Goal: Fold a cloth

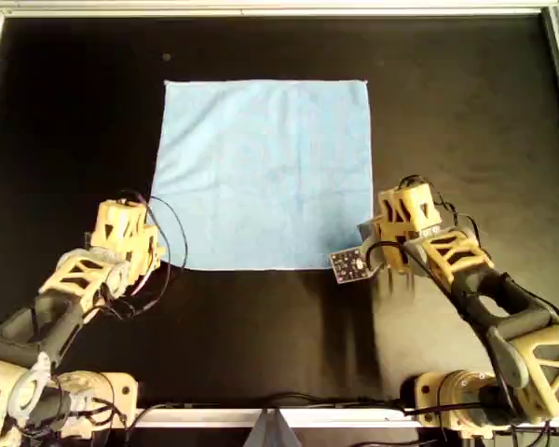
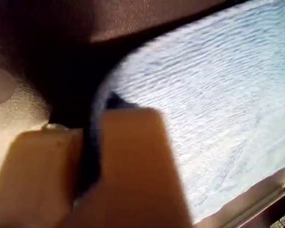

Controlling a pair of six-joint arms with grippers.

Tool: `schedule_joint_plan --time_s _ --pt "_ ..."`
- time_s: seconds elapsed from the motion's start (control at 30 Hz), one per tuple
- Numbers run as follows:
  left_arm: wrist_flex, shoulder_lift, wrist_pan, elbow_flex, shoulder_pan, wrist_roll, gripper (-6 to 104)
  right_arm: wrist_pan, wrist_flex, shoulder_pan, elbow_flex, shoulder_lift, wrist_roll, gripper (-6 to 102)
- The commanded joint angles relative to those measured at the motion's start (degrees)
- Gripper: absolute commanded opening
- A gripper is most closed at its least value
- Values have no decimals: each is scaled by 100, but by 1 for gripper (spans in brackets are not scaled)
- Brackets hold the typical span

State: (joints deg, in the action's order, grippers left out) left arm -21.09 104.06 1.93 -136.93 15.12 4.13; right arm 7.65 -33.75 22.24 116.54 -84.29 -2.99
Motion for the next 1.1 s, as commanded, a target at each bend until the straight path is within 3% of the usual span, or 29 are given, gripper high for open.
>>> schedule_joint_plan --time_s 0.0,0.13,0.33,0.57,0.87,0.97,1.07 --pt "-35 659 26 18 -62 -53 0 88 202 44 -316 -167 -18 -1" --pt "-132 1354 35 -141 -53 26 1 88 176 53 -167 -211 -26 -1" --pt "-123 2355 44 -844 -53 -44 1 88 70 53 264 -1160 -26 -1" --pt "26 2294 44 -677 -62 -62 2 -9 202 -35 26 -1564 -26 -1" --pt "1090 694 26 721 -149 -79 1 -18 202 -123 -1380 -896 -9 -1" --pt "1204 -158 18 1441 -149 -79 1 -18 202 -202 -2004 -378 70 -1" --pt "1213 -870 -62 2232 -158 -79 1 62 202 -360 -2698 158 35 -1"
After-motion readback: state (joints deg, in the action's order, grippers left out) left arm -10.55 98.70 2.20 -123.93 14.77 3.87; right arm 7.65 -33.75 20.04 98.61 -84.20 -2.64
